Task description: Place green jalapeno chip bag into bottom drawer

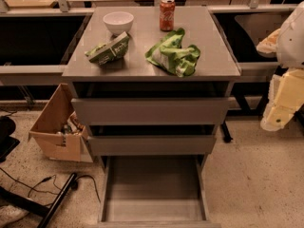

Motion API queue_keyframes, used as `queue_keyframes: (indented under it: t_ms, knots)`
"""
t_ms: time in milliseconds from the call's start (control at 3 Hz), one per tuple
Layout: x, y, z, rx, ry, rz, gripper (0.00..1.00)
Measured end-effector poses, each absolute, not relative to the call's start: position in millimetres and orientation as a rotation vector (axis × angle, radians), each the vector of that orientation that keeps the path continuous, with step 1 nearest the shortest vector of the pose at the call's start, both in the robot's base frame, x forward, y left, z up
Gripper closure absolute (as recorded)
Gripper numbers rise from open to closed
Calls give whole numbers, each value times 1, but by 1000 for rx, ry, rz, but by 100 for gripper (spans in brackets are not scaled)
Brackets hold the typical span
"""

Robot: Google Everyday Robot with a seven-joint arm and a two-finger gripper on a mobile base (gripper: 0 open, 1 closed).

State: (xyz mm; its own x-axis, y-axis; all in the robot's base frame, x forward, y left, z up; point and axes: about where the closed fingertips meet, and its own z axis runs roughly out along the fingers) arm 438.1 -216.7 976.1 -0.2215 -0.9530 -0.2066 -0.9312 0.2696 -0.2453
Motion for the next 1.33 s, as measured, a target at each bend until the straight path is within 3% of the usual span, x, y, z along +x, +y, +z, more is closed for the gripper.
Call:
queue_keyframes:
  t_ms: [333, 667, 1333]
  knots:
    - [438, -217, 976, -1725, 2232, -98, 0]
    - [477, -189, 974, -1691, 2125, -40, 0]
    - [586, -39, 1004, -1646, 1838, 132, 0]
